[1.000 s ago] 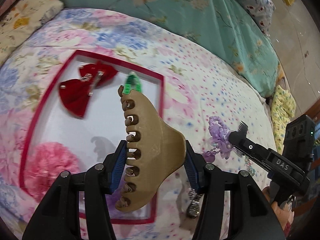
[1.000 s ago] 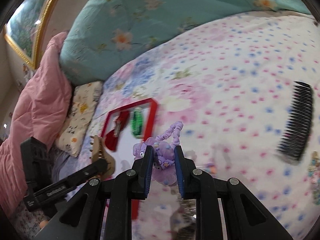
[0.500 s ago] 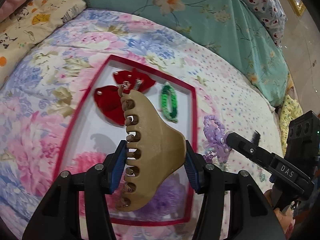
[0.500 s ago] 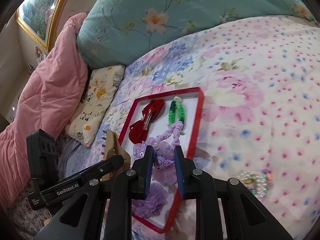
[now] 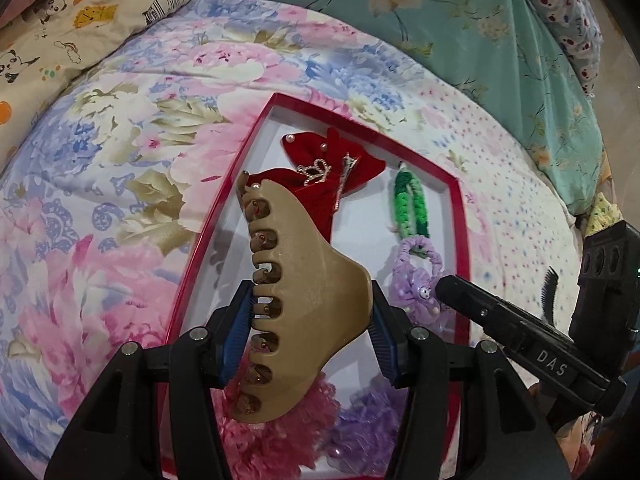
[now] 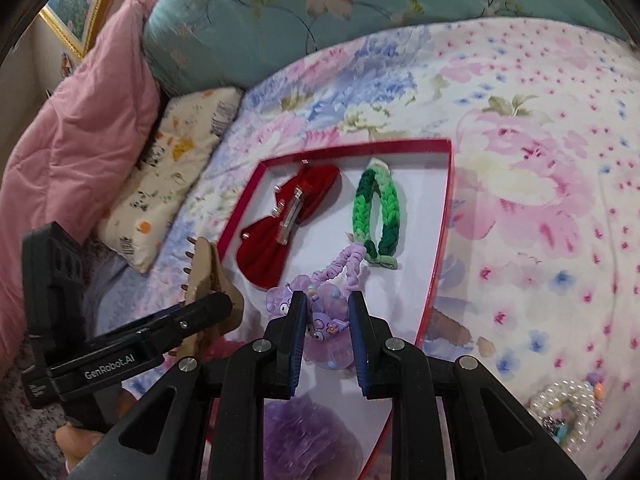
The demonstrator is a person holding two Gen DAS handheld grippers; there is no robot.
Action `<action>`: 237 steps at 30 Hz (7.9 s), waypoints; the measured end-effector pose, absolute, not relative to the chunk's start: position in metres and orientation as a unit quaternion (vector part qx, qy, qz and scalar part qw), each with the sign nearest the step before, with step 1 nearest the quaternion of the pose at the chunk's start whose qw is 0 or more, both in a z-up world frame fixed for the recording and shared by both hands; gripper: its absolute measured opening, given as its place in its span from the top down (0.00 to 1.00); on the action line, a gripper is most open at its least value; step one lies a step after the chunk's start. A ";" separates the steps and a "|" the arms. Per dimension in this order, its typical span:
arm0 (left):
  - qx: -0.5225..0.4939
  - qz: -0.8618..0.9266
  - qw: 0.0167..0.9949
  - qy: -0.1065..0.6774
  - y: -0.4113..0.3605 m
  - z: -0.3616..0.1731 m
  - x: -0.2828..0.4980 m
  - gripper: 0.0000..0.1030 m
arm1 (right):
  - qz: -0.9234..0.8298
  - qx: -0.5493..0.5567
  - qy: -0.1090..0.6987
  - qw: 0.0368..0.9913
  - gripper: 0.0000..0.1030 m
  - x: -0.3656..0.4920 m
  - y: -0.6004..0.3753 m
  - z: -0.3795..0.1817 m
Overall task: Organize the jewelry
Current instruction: 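Carry the claw clip and plush keychain into the tray and release both, then move both open tools back toward the pearl bracelet and black comb, then grasp the pearl bracelet with the left tool while the right tool grasps the black comb, then carry the pearl bracelet and black comb into the tray and open both tools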
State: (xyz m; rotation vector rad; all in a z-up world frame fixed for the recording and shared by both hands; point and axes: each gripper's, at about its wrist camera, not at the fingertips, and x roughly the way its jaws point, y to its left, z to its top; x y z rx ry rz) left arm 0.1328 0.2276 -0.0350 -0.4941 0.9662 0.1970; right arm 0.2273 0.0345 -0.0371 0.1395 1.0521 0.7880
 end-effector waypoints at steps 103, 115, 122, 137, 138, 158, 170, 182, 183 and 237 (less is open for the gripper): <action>-0.148 -0.070 0.846 0.508 -0.012 -0.027 0.139 0.36 | 0.181 0.184 0.447 0.857 0.52 0.190 -0.265 -0.018; -0.110 -0.094 0.837 0.528 -0.040 -0.057 0.180 0.39 | 0.152 0.184 0.494 0.836 0.53 0.254 -0.268 -0.047; -0.106 -0.081 0.835 0.534 -0.027 -0.065 0.190 0.89 | 0.145 0.172 0.487 0.844 0.87 0.266 -0.255 -0.050; -0.189 -0.077 0.839 0.505 0.015 -0.041 0.154 0.91 | 0.173 0.225 0.481 0.830 0.79 0.246 -0.259 -0.042; -0.190 -0.077 0.840 0.503 0.014 -0.039 0.153 0.91 | 0.168 0.234 0.486 0.825 0.69 0.247 -0.259 -0.045; -0.225 -0.077 0.842 0.484 0.036 -0.027 0.144 0.91 | 0.129 0.167 0.482 0.850 0.43 0.321 -0.228 -0.047; -0.236 -0.080 0.847 0.469 0.045 -0.017 0.139 0.91 | 0.160 -0.034 0.489 0.857 0.58 0.344 -0.173 -0.049; -0.252 -0.075 0.852 0.453 0.058 -0.005 0.133 0.91 | 0.185 0.106 0.508 0.834 0.66 0.313 -0.189 -0.053; -0.252 -0.075 0.852 0.452 0.058 -0.005 0.133 0.91 | 0.182 0.095 0.505 0.838 0.65 0.314 -0.183 -0.053; -0.220 0.067 0.887 0.401 0.203 0.019 0.161 0.91 | 0.387 0.185 0.487 0.761 0.98 0.260 -0.017 -0.018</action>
